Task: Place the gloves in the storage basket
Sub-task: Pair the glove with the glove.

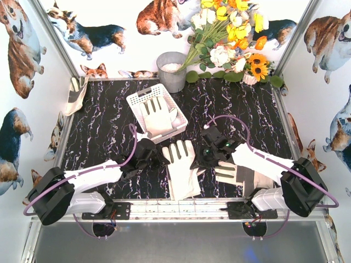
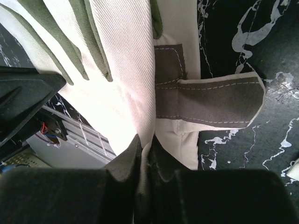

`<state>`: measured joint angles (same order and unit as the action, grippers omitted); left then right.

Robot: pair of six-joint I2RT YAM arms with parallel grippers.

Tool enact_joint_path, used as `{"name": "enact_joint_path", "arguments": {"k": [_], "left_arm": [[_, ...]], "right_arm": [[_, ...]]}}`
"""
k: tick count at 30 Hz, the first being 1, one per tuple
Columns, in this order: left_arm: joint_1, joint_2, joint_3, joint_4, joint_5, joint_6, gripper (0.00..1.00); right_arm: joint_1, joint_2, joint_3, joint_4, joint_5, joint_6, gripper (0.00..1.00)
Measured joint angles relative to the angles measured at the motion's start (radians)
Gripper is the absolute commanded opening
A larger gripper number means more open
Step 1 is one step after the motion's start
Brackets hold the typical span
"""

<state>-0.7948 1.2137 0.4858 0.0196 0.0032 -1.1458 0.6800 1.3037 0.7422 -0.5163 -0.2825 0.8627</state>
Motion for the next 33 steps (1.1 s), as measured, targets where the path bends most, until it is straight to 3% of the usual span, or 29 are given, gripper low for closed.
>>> {"name": "enact_joint_path", "arguments": {"k": [12,33], "left_arm": [[0.005,0.011,0.064,-0.098,-0.047,0.050,0.00],[0.016,0.079,0.074,-0.109,-0.060,0.096,0.00]], "right_arm": [[0.001,0.063,0.000,0.061,-0.004,0.003,0.01],[0.001,0.134,0.000,0.109,-0.014,0.005,0.00]]}}
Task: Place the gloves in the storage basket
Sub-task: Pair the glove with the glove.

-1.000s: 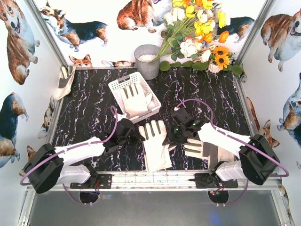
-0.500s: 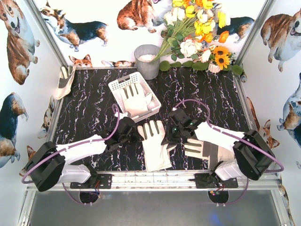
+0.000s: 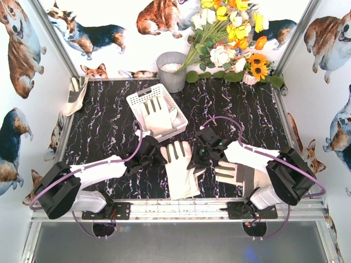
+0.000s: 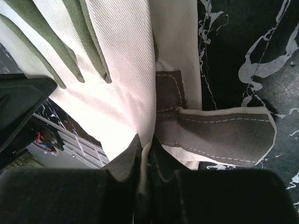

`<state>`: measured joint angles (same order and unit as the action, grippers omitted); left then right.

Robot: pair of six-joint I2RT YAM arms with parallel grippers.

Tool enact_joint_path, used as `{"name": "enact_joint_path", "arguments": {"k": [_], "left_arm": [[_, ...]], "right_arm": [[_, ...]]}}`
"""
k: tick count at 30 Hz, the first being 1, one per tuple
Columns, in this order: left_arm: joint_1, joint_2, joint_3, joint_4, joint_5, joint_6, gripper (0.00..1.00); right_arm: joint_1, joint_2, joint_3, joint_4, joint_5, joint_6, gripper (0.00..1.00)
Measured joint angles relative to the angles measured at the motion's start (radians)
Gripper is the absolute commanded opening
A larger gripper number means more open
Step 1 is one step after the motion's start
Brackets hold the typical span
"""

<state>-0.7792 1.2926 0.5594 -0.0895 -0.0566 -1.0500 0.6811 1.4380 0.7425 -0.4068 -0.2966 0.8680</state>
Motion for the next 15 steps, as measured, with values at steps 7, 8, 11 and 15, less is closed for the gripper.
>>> {"name": "enact_joint_path", "arguments": {"k": [7,8,11,15], "left_arm": [[0.007,0.035,0.002,0.020,0.002,0.027,0.00],[0.008,0.043,0.002,0.024,0.005,0.031,0.00],[0.012,0.066,0.002,0.039,0.013,0.038,0.00],[0.013,0.087,0.002,0.056,0.016,0.042,0.00]], "right_arm": [[0.000,0.025,0.000,0.015,-0.002,0.001,0.00],[0.000,0.030,0.000,0.016,-0.002,0.001,0.00],[0.000,0.038,0.000,0.016,-0.001,0.003,0.00],[0.000,0.043,0.000,0.015,-0.001,0.003,0.00]]}}
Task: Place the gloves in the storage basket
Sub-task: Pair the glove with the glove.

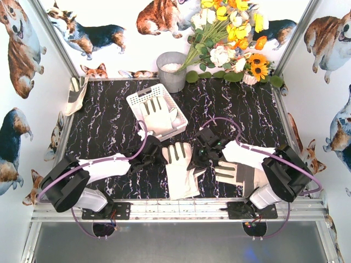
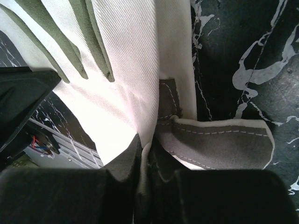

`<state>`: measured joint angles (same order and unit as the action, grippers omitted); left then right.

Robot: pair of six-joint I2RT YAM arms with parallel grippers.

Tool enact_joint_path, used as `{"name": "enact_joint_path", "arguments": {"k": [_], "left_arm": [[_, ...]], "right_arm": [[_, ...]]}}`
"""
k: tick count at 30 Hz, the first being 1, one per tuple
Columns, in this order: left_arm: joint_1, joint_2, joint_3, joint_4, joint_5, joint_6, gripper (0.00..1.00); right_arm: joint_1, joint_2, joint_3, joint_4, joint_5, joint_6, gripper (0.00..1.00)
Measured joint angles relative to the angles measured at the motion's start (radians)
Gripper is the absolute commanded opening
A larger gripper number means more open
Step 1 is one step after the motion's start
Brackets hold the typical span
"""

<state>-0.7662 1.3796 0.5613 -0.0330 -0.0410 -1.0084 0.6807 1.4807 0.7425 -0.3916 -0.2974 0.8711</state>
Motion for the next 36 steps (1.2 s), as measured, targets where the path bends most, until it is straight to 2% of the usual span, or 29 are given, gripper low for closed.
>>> {"name": "enact_joint_path", "arguments": {"k": [5,10,13,20,24,30,36], "left_arm": [[0.000,0.027,0.000,0.018,0.001,0.002,0.02],[0.002,0.031,0.005,0.010,-0.007,0.021,0.22],[0.010,0.013,0.007,-0.031,-0.024,0.041,0.30],[0.013,-0.105,0.030,-0.148,-0.045,0.090,0.31],[0.011,-0.161,0.048,-0.144,-0.003,0.121,0.31],[-0.011,-0.112,0.059,-0.061,0.106,0.148,0.30],[-0.039,-0.020,0.091,0.032,0.186,0.158,0.29]], "right_arm": [[0.000,0.018,0.000,0.000,0.000,0.002,0.05],[0.000,0.035,0.001,-0.009,0.004,0.002,0.16],[0.000,0.035,0.001,-0.032,0.010,0.002,0.22],[0.000,0.028,0.001,-0.081,0.020,-0.002,0.33],[0.000,-0.006,0.001,-0.120,0.039,-0.007,0.41],[0.000,-0.097,0.002,-0.207,0.096,-0.024,0.50],[0.000,-0.176,0.010,-0.328,0.184,-0.048,0.52]]}}
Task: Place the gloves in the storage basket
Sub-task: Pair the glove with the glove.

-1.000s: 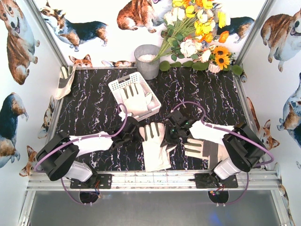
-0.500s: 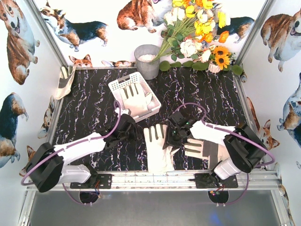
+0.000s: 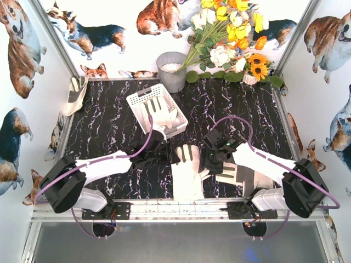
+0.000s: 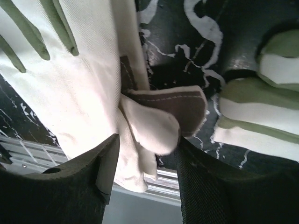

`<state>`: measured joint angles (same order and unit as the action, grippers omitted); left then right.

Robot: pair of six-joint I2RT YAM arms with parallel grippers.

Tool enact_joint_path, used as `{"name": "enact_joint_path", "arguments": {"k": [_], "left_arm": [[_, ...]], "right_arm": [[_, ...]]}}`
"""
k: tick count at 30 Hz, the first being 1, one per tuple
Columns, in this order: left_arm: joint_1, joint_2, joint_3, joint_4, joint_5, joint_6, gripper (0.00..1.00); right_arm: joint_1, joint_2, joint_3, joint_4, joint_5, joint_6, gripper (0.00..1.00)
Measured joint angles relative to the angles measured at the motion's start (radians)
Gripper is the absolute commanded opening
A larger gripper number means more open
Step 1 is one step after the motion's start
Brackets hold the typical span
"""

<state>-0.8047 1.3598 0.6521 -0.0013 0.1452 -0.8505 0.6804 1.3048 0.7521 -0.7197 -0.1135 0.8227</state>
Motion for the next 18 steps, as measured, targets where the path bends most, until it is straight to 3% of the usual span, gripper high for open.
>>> {"name": "enact_joint_path", "arguments": {"k": [8,18], "left_arm": [[-0.010,0.083,0.022,0.079,0.054,0.003,0.29],[-0.016,0.171,0.022,0.132,0.085,0.003,0.27]], "right_arm": [[0.000,-0.070,0.085,-0.123,0.074,-0.035,0.49],[-0.002,-0.024,0.061,0.001,-0.079,-0.048,0.26]]}}
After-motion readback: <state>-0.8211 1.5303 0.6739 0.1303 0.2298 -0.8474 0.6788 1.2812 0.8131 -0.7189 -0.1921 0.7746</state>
